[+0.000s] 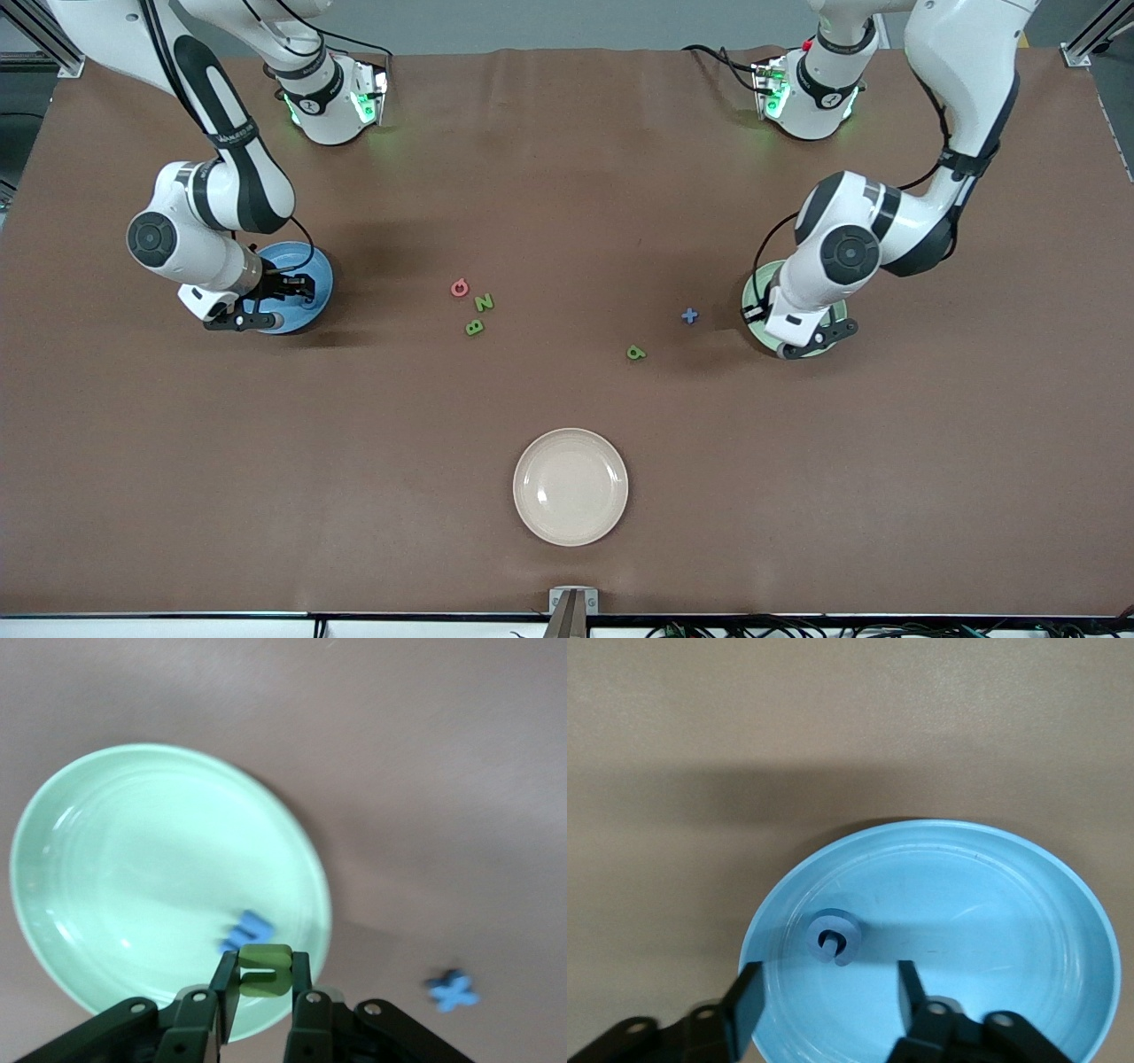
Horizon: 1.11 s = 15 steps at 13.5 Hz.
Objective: Sort uppercase to blue plate, lowercase to green plate
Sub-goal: 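Place the n in the green plate while the right gripper places c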
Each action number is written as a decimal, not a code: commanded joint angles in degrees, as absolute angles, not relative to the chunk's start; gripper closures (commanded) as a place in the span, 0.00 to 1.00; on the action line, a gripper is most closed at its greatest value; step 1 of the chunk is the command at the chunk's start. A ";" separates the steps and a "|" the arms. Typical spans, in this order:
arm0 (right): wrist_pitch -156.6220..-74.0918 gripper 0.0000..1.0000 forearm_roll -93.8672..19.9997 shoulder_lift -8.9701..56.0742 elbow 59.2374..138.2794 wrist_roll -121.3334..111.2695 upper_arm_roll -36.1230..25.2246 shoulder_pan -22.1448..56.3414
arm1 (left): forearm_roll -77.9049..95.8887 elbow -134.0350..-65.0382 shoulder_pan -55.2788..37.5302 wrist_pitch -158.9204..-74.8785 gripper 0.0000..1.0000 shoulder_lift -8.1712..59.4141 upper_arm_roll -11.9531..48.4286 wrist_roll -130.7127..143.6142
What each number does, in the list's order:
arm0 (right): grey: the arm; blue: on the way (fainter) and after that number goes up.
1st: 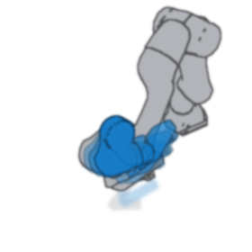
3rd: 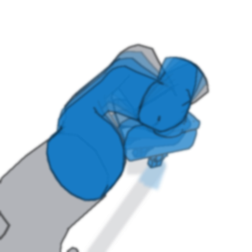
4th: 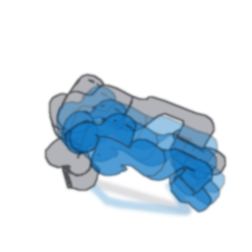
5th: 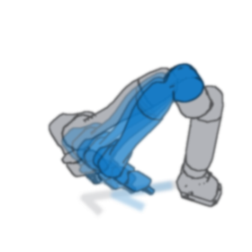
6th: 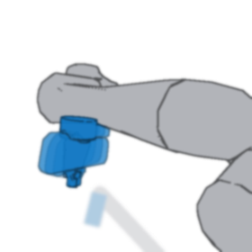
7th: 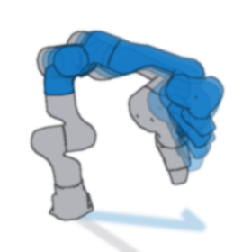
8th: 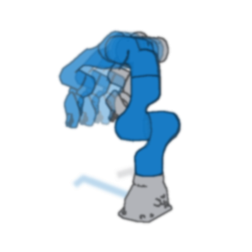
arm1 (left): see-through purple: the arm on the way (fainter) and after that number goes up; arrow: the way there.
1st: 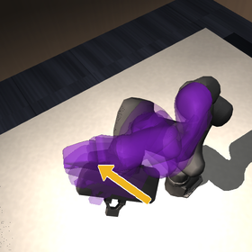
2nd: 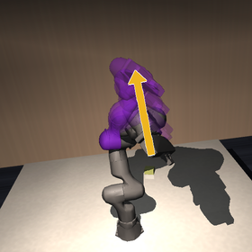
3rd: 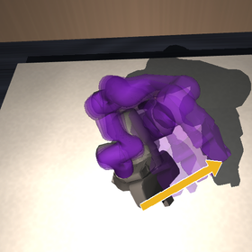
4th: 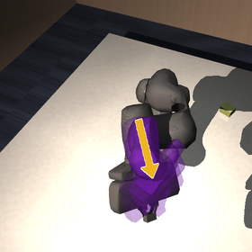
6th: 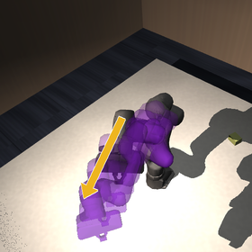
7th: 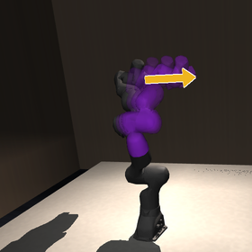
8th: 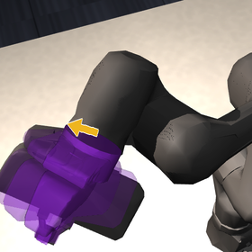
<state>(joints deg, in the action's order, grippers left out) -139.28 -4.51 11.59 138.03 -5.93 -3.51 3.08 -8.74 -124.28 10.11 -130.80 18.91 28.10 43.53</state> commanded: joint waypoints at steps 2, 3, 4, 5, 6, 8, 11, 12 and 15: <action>-138.17 0.00 -5.19 10.55 138.34 0.32 -3.16 6.14 | -9.67 -131.21 16.26 -135.77 0.83 16.35 32.26 38.68; -137.03 0.00 -5.19 10.20 138.08 2.70 -3.16 7.89 | -9.67 -132.70 16.52 -137.62 0.83 16.26 32.26 38.32; -136.76 0.00 -5.19 9.85 137.90 6.47 -3.16 9.74 | -10.28 -134.02 17.05 -139.20 0.83 16.26 32.26 38.06; -136.93 0.00 -5.19 9.84 137.90 10.94 -3.16 11.58 | -12.46 -134.90 17.75 -140.18 0.83 16.26 32.26 38.06; -137.02 0.00 -5.19 9.67 137.64 14.47 -3.16 13.43 | -13.87 -135.61 18.45 -140.79 0.83 16.26 32.26 38.06; -137.02 0.00 -5.19 8.62 137.55 24.81 -3.08 16.68 | -14.76 -136.58 18.90 -142.11 0.82 16.35 32.26 38.06; -137.55 0.00 -5.19 8.26 137.11 43.01 -3.08 22.05 | -16.17 -137.63 19.33 -143.00 0.81 16.35 32.26 37.88; -136.68 0.00 -5.19 8.87 135.54 46.72 -3.16 22.06 | -16.52 -137.64 19.77 -143.00 0.80 16.35 32.34 37.88; -135.09 0.00 -5.00 9.14 133.33 48.16 -3.08 22.41 | -16.70 -137.55 19.78 -143.00 0.37 16.35 32.34 37.88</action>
